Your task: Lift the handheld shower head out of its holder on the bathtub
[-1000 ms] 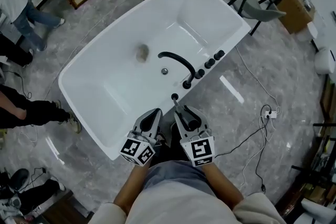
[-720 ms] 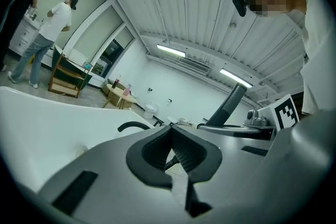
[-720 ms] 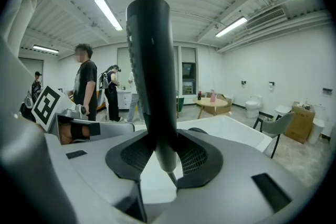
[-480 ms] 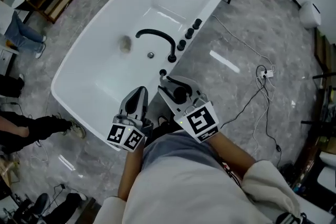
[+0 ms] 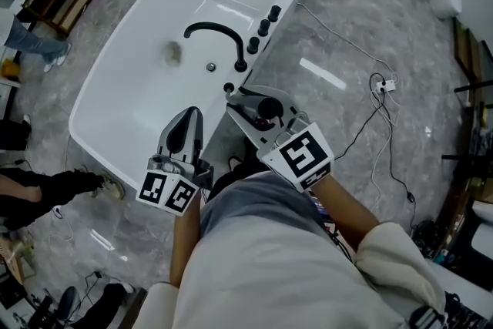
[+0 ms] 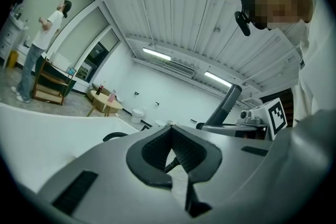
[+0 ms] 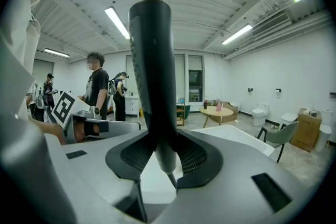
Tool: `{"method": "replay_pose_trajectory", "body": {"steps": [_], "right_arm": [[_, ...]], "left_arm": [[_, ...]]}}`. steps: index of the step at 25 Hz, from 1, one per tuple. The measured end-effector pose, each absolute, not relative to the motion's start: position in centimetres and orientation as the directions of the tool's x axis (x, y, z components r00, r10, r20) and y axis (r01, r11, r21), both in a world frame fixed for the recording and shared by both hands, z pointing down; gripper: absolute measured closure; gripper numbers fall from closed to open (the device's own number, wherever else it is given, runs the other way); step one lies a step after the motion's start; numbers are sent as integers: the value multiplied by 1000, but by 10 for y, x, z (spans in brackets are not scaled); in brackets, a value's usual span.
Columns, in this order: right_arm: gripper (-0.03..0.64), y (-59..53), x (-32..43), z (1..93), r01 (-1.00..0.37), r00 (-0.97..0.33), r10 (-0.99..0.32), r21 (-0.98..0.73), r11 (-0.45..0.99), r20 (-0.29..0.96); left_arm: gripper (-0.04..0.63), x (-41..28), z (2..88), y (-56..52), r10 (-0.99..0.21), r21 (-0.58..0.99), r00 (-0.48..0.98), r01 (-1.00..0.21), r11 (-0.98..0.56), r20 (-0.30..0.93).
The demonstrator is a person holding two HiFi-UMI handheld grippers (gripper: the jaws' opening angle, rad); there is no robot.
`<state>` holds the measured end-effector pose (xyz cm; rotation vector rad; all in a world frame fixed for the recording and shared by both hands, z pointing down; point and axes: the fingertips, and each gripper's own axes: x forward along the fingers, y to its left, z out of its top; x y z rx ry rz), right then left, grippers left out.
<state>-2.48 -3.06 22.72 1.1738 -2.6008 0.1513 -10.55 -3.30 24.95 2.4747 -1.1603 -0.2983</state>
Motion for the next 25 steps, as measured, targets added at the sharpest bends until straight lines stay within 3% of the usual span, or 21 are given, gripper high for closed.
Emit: {"method": "replay_pose_trajectory", "body": {"steps": [25], "right_arm": [[471,-30,-28,230,-765,-597,-736,49,642,319]], "left_arm": [[591,-131,263,-26,-803,544,595,-669,-505,-14]]}}
